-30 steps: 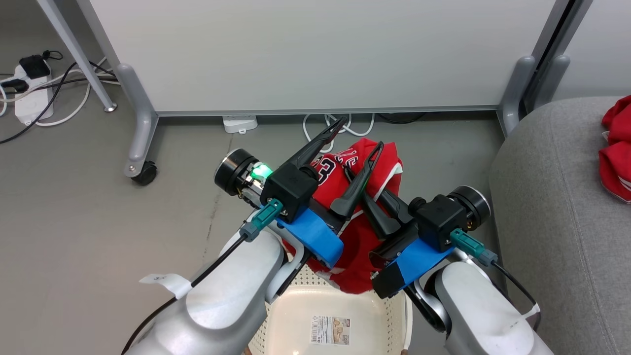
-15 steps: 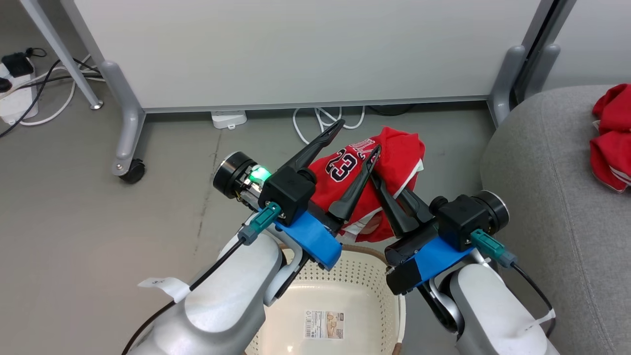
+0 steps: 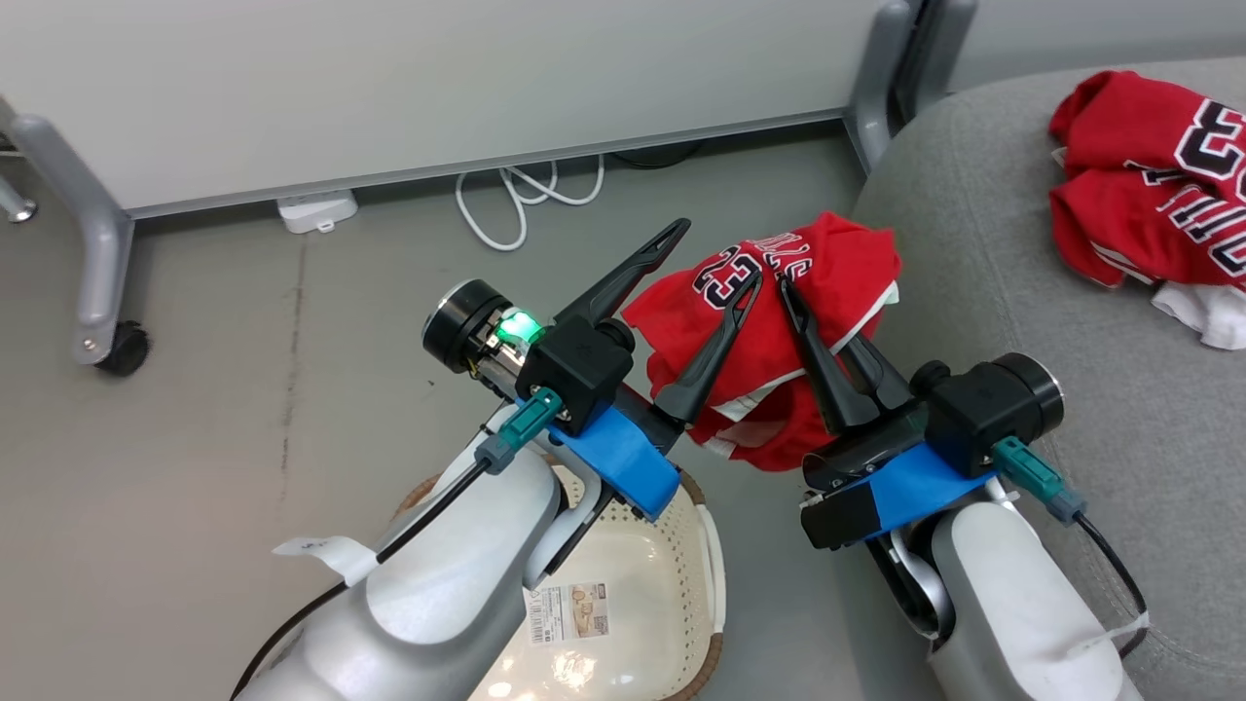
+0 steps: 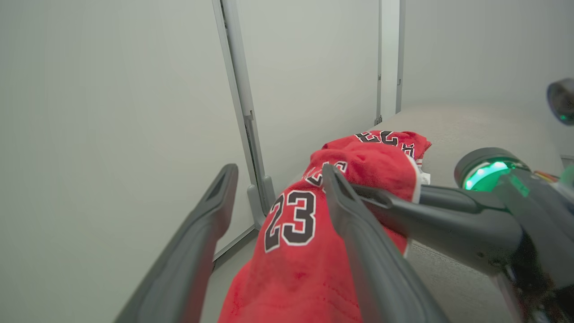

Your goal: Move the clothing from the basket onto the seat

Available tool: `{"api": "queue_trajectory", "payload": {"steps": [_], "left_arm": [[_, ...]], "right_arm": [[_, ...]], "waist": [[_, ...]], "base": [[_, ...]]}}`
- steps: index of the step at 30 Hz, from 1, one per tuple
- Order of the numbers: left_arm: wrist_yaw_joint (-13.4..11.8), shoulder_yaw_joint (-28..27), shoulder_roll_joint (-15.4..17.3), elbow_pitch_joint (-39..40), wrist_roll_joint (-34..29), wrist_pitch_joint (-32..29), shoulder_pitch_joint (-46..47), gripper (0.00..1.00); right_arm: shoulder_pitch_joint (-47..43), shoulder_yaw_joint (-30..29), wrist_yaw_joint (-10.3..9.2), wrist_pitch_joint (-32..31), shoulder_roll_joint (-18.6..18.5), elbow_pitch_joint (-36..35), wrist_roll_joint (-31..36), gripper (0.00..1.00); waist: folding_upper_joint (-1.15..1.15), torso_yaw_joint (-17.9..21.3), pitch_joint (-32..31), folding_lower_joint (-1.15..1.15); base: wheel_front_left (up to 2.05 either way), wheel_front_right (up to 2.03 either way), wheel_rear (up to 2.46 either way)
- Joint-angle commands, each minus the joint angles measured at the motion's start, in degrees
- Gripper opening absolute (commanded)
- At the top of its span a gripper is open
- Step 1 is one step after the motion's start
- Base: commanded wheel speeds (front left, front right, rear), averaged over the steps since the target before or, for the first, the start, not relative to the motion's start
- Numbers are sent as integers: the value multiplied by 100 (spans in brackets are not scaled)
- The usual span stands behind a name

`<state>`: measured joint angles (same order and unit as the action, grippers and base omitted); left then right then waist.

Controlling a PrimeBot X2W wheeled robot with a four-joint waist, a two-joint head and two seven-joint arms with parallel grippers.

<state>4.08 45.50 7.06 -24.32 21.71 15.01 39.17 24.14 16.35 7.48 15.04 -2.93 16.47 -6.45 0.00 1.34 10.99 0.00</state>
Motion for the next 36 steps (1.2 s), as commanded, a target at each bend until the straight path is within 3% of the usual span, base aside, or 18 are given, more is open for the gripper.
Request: {"api": "queue_trajectory", "payload": {"steps": [1,20,36], "left_arm": [[26,9,7,-11,-30,25,128,100],[143,260,30,-176,-123,-10,428,100],[123,329,46,-248,-59,4,543,100]], "right_arm": [[-92,-64,3,21,3,-88,40,0],[-552,-623,3,21,0,-714,37,0],[-539,-908,3,21,11,-971,-28,0]], "waist": [[0,287,174,0],[0,1524,670,0],[0,1621,767,0]], "base": [[0,0,0],[0,0,0],[0,0,0]]}}
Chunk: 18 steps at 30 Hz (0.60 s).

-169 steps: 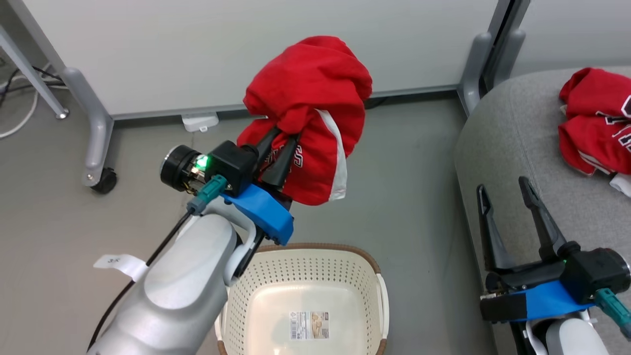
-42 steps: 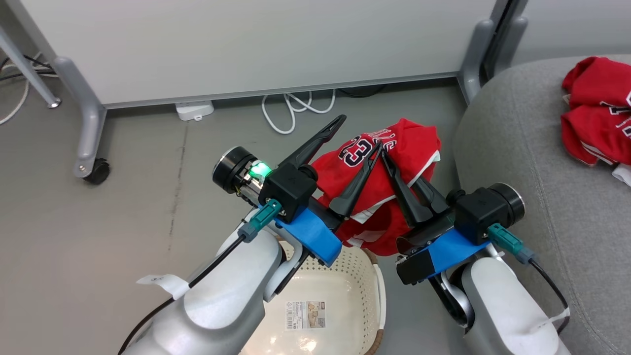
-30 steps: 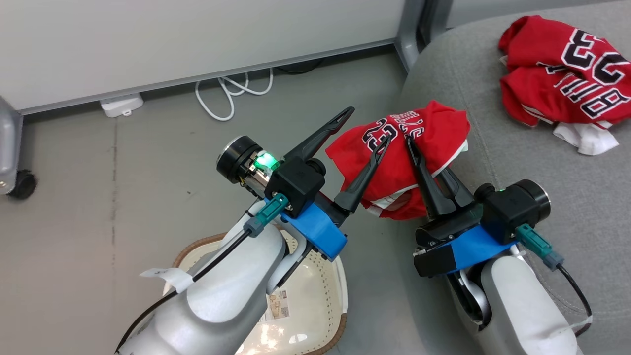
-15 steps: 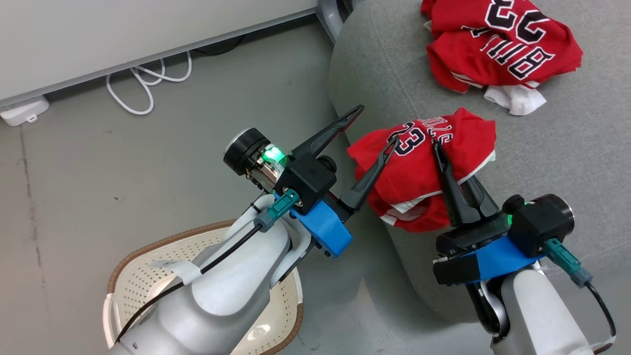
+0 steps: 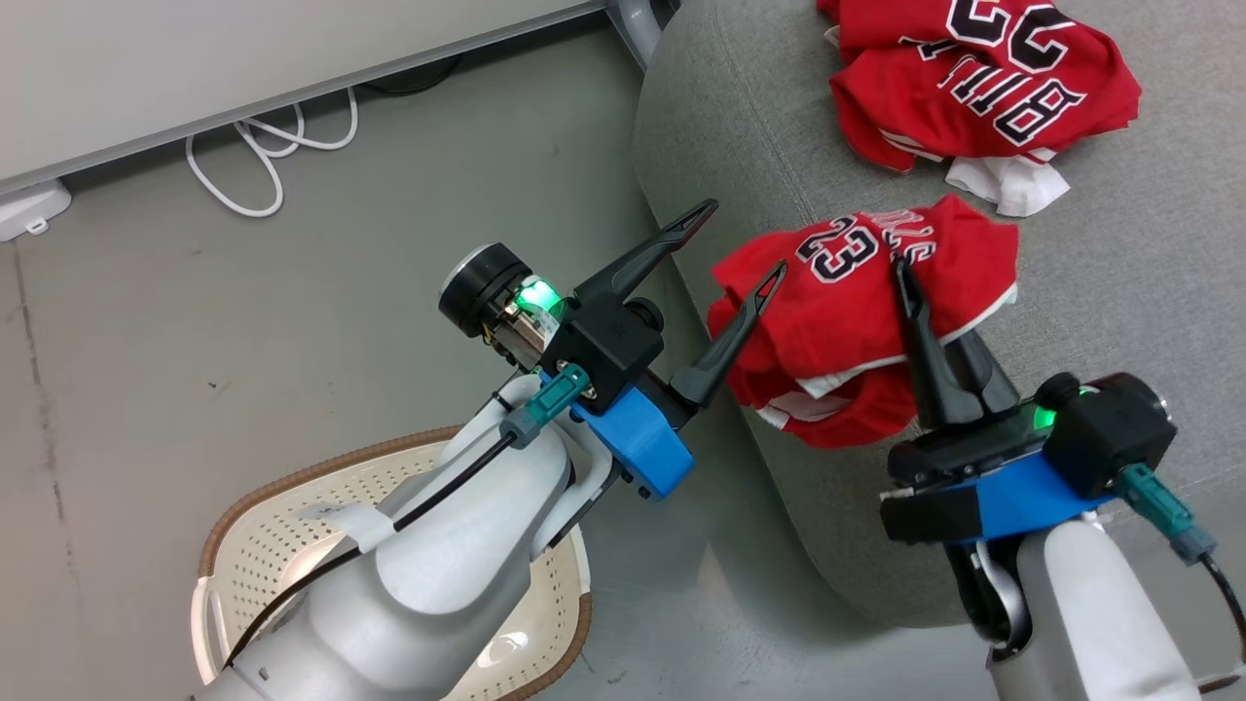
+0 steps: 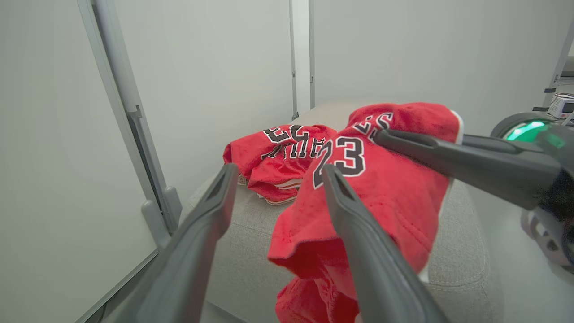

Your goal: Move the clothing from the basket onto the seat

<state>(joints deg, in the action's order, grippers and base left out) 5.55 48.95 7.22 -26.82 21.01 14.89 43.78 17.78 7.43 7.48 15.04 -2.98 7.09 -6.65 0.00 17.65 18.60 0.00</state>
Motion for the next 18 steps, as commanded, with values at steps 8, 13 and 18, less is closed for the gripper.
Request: {"api": "queue_trajectory", "payload": {"steps": [8,13,18], "left_arm": [[-95,-13,49,145,-43,-14,240,100],[-97,7,105,273,-141,-112,494,100],[-138,-7,189,429,-249,-199,778,100]], "right_arm": [[1016,-528,3,21,-75,-342,80,0],[2048,-1030,3,21,-396,-550,108,0],[3182,-1779,2,21,-844,-734,61,0]], "waist": [[0,-236,440,0],[0,-438,1039,0],[0,-592,1701,0]], "base": [[0,0,0],[0,0,0],[0,0,0]]}}
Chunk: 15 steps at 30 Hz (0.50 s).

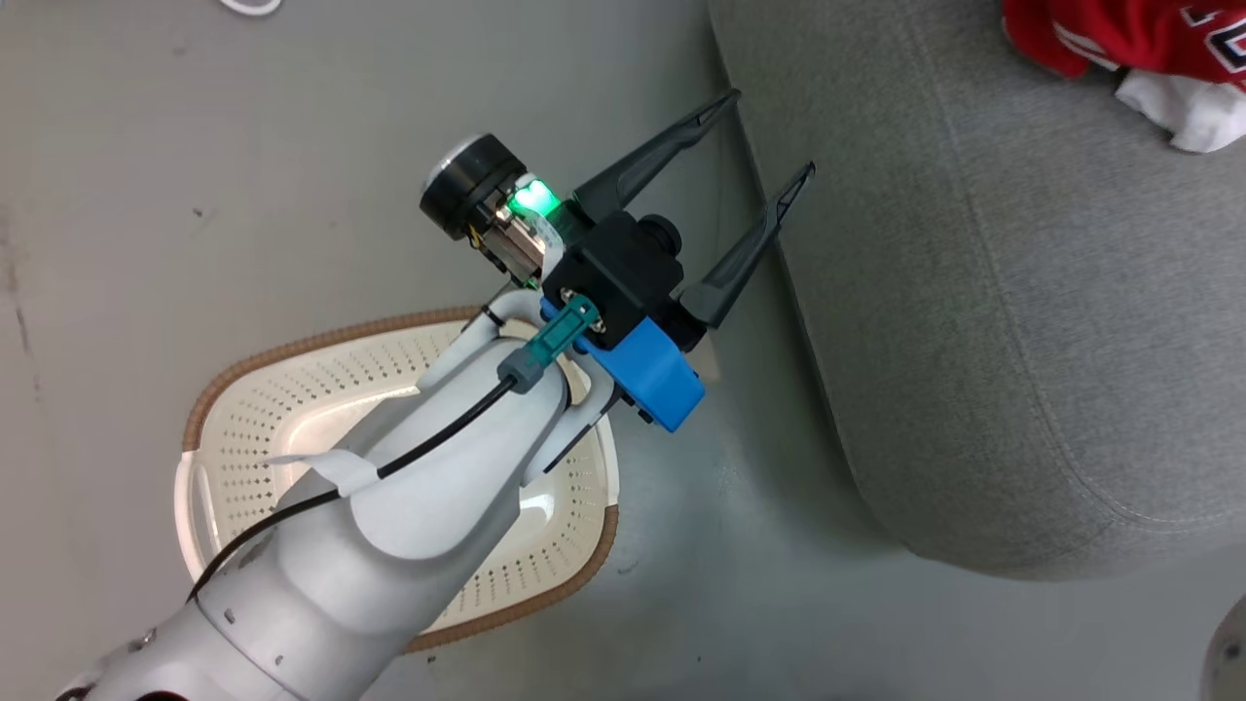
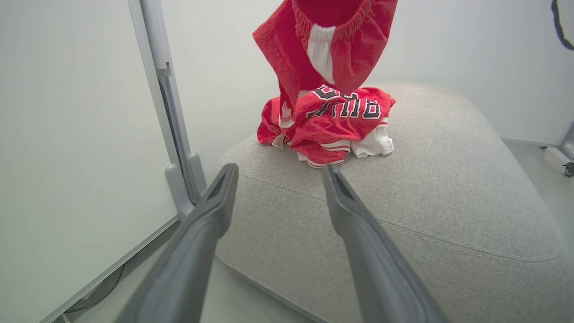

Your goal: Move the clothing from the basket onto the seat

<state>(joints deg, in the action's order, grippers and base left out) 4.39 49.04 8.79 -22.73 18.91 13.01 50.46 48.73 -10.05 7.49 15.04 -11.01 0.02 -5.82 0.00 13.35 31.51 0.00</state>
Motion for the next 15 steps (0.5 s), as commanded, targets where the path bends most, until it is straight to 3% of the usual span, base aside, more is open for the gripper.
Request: {"api": "queue_trajectory", "payload": {"steps": [1,5,10,15], "left_arm": [[-30,-26,62,36,-51,-17,151,100],[-58,-42,144,143,-128,-69,326,100],[-77,-15,214,224,-183,-104,441,100],[-69,31,284,230,-194,-93,464,100]], "right_arm": [[311,-204,1,21,-129,-53,-35,0],[1054,-897,1,20,-555,-93,-96,0],[1612,-1587,1,20,-1276,342,-175,0],[1406,-1842,2,15,-1377,977,-202,0]], "waist": [[0,-173,525,0],[0,-187,970,0],[0,-171,1333,0],[0,-98,1496,0]], "base": [[0,0,0],[0,0,0],[0,0,0],[0,0,0]]}}
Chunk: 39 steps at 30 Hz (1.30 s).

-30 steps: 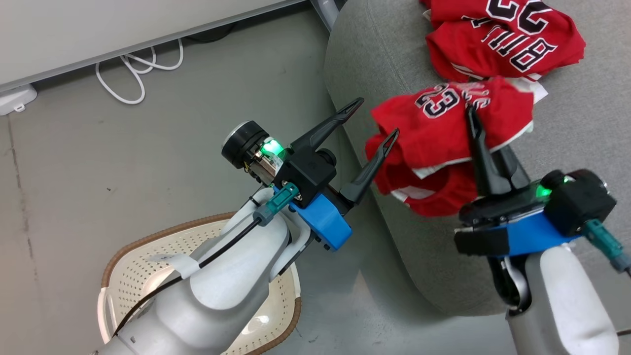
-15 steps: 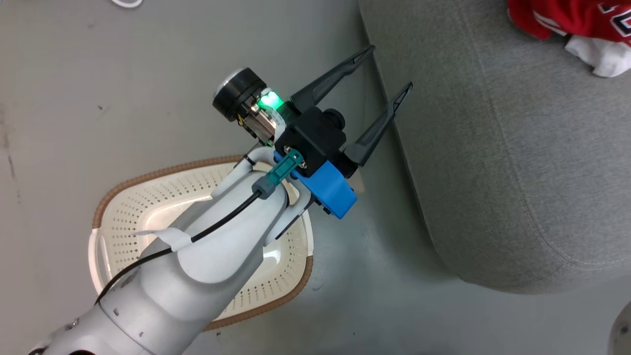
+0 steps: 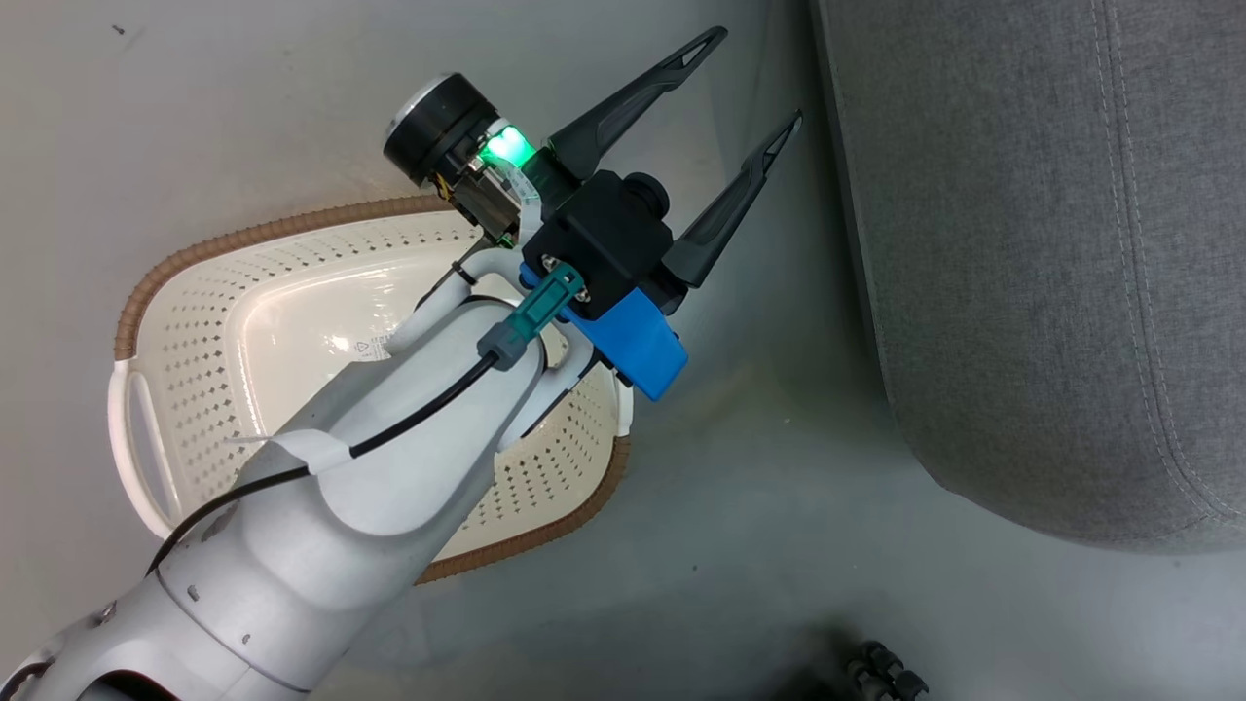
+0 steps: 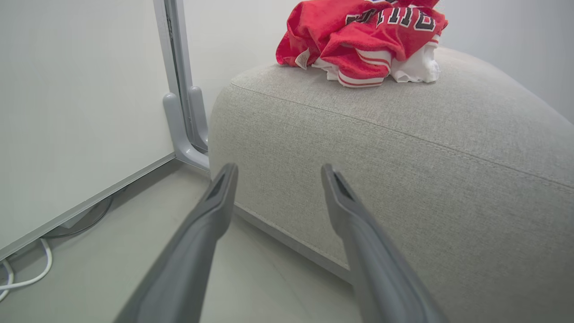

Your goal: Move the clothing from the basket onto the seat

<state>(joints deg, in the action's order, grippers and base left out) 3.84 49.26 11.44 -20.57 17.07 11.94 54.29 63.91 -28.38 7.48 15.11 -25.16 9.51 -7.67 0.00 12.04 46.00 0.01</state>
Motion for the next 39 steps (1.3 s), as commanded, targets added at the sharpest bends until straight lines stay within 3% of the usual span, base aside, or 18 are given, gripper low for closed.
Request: {"api": "queue_trajectory", "payload": {"steps": [1,10,15,16,17,35,39], "left_arm": [[-16,17,21,17,-10,14,90,100],[-24,65,34,70,-1,-20,172,100],[-64,63,81,59,47,20,91,100],[-75,62,89,54,58,27,66,100],[-76,63,98,43,61,32,42,100],[-233,-138,-61,-236,409,320,-707,100],[-337,-378,-55,-175,475,328,-1073,100]], "right_arm": [[-209,3,3,7,102,141,-6,0],[-1049,15,2,7,753,1071,-94,0],[-1415,-78,2,7,989,1235,-89,0],[-1448,-115,2,7,1013,1174,-96,27],[-1503,-120,2,7,1066,1136,-108,98],[-3680,150,2,7,1582,623,-4,100],[-4149,548,2,7,1612,286,67,100]], "waist": [[0,44,65,-1],[0,-37,141,-1],[0,-69,106,-1],[0,-64,86,-1],[0,-55,59,-1],[0,-68,-1463,-1],[0,-152,-1931,-1]], "base": [[0,0,0],[0,0,0],[0,0,0],[0,0,0],[0,0,0],[0,0,0],[0,0,0]]}}
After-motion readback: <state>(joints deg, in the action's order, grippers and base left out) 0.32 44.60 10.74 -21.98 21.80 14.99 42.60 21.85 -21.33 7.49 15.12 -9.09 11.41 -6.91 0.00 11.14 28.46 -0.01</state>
